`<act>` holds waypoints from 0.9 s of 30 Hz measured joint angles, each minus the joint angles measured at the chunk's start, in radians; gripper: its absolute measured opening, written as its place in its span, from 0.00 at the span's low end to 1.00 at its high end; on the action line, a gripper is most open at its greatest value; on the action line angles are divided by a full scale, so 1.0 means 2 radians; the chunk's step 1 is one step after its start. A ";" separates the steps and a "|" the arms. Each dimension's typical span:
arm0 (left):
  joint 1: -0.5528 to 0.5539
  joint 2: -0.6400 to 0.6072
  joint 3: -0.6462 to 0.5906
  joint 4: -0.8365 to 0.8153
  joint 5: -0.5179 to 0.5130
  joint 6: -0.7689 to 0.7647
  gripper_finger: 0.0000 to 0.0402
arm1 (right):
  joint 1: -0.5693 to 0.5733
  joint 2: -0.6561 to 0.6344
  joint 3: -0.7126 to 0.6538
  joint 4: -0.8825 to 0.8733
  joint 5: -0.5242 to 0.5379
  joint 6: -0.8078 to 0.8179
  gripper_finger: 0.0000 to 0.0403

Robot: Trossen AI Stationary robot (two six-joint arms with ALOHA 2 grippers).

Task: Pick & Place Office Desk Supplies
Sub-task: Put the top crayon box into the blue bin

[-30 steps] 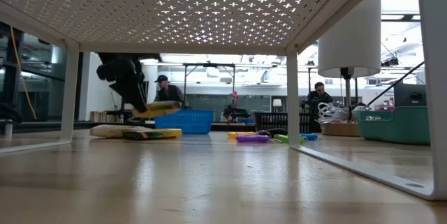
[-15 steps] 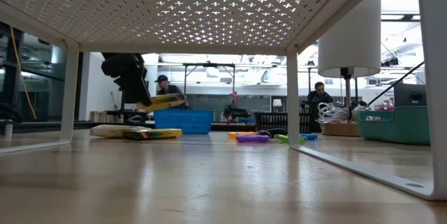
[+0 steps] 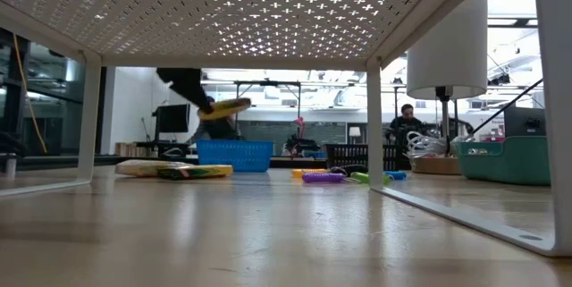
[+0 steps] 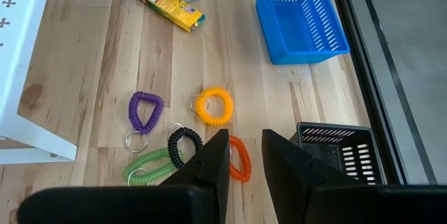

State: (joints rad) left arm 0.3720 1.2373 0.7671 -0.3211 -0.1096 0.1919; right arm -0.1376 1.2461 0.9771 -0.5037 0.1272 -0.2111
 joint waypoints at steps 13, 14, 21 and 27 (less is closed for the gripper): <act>0.093 0.007 0.041 -0.002 0.032 0.076 0.32 | 0.000 0.000 0.000 0.000 0.000 0.000 0.18; 0.100 0.012 0.041 -0.001 0.039 0.076 0.32 | 0.000 0.000 0.000 0.000 0.000 0.000 0.18; 0.122 0.068 0.041 0.046 0.068 0.101 0.32 | 0.000 0.000 0.000 0.000 0.000 0.000 0.18; 0.121 0.101 0.042 0.075 0.070 0.114 0.32 | 0.000 0.000 0.000 0.000 0.000 0.000 0.18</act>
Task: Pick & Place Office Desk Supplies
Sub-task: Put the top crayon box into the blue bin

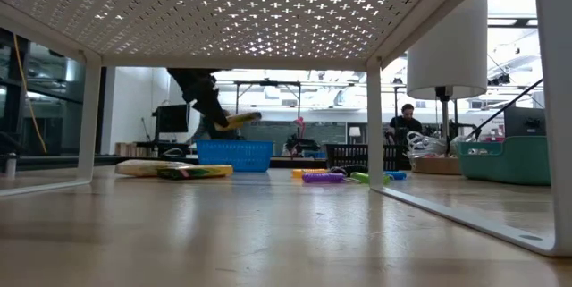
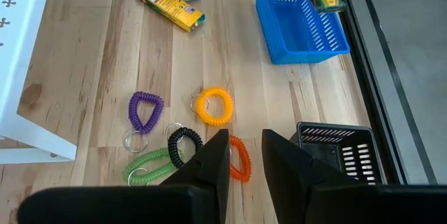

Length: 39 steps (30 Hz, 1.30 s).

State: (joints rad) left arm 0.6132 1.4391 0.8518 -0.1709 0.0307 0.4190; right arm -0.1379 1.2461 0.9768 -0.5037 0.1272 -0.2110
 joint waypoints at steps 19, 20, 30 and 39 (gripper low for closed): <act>0.000 0.016 0.005 -0.025 -0.003 -0.014 0.32 | 0.000 0.000 0.000 0.000 0.000 0.000 0.18; 0.000 0.015 0.005 -0.025 -0.003 -0.013 0.32 | 0.000 0.000 0.000 0.000 0.000 0.000 0.18; -0.005 0.015 0.005 -0.025 -0.005 -0.011 0.32 | 0.000 0.000 0.000 0.000 0.000 0.000 0.18; 0.001 0.015 0.029 -0.060 -0.008 -0.009 0.32 | 0.000 0.000 0.000 0.000 0.000 0.000 0.18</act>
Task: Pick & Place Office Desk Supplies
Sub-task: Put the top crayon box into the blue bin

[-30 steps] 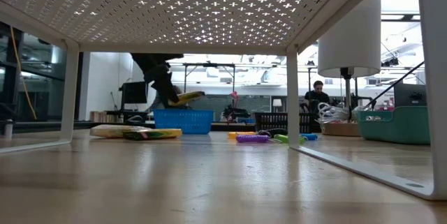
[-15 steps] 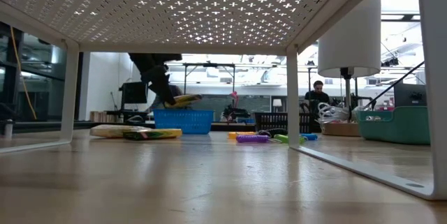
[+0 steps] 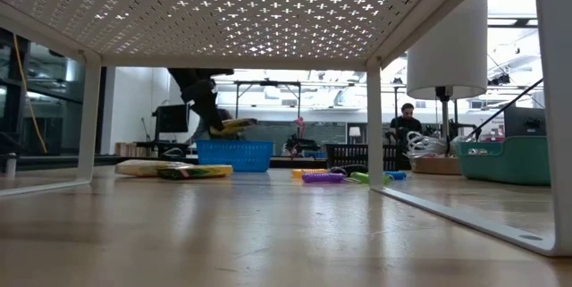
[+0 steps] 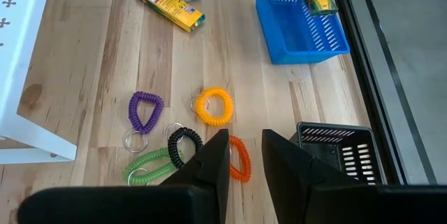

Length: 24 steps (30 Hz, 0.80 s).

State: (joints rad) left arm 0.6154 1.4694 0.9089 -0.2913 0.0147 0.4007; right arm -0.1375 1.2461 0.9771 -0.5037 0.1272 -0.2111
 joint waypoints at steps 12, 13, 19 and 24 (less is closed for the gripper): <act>0.015 0.049 0.076 -0.079 -0.004 0.019 0.32 | 0.000 0.000 0.000 0.001 0.000 0.000 0.18; 0.017 0.056 0.079 -0.079 -0.001 0.021 0.32 | 0.000 0.000 0.000 0.001 0.000 0.000 0.18; 0.024 0.081 0.085 -0.091 0.015 0.022 0.32 | 0.000 0.000 0.000 0.004 0.000 0.000 0.18; 0.024 0.082 0.085 -0.097 0.016 0.025 0.32 | 0.000 0.000 0.000 0.004 0.000 0.000 0.18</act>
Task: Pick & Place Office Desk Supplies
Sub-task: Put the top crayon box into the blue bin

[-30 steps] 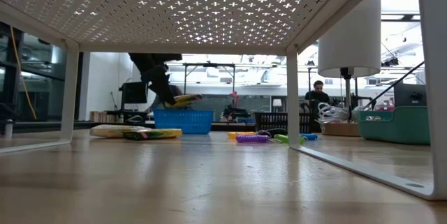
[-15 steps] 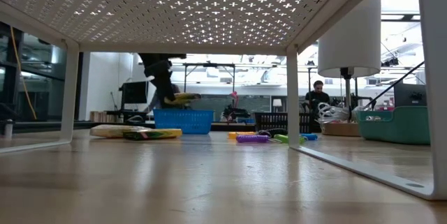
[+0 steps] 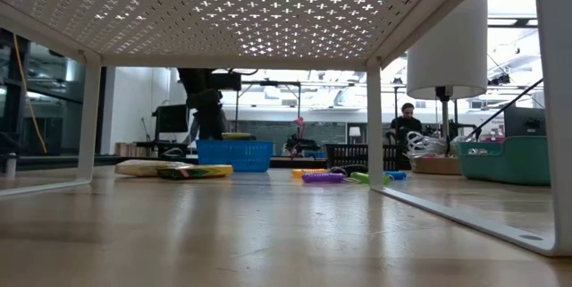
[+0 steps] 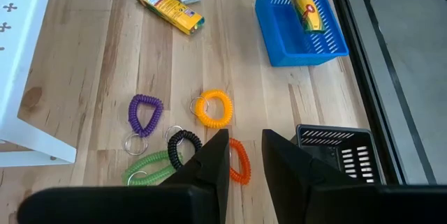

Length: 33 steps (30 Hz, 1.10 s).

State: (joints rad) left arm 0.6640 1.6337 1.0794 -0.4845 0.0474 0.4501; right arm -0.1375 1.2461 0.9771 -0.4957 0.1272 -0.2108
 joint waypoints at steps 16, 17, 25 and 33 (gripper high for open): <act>-0.006 0.025 0.000 -0.007 -0.002 -0.004 0.32 | 0.000 0.000 0.000 0.004 0.000 0.000 0.18; -0.006 0.025 0.000 -0.006 -0.002 -0.005 0.32 | 0.000 0.000 0.000 0.004 0.000 0.000 0.18; -0.007 0.024 0.000 -0.004 -0.002 -0.008 0.32 | 0.000 0.000 0.000 0.004 0.000 0.000 0.18; -0.008 0.024 0.000 -0.004 -0.003 -0.015 0.32 | 0.000 0.000 0.000 0.004 0.000 0.000 0.18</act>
State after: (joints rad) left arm 0.6487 1.6821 1.0786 -0.4934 0.0421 0.4210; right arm -0.1379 1.2461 0.9771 -0.4881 0.1272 -0.2108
